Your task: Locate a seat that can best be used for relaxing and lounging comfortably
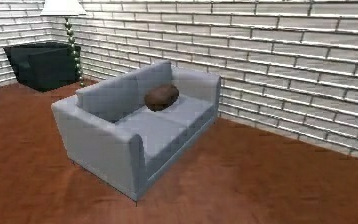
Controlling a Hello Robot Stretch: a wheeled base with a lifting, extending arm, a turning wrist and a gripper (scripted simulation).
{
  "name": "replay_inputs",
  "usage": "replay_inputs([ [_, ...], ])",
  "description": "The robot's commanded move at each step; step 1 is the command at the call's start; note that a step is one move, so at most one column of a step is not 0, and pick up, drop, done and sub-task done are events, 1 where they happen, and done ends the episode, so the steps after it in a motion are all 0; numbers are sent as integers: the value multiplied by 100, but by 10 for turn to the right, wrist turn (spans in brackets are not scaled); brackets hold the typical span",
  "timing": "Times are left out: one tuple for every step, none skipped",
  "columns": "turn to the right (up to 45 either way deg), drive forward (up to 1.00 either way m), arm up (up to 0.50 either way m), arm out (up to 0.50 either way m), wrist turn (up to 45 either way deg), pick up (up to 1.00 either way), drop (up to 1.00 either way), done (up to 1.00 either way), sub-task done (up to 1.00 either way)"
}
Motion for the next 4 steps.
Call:
replay_inputs([
  [120,0,0,0,0,0,0,0,0],
  [0,40,0,0,0,0,0,0,0],
  [210,0,0,0,0,0,0,0,0],
  [0,5,0,0,0,0,0,0,0],
])
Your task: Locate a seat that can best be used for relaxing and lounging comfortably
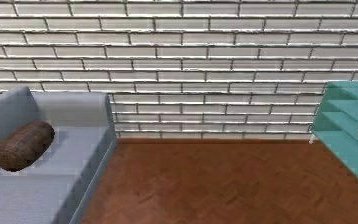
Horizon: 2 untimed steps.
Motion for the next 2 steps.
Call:
replay_inputs([
  [-450,0,0,0,0,0,0,0,0],
  [0,0,0,0,0,0,0,100,0],
])
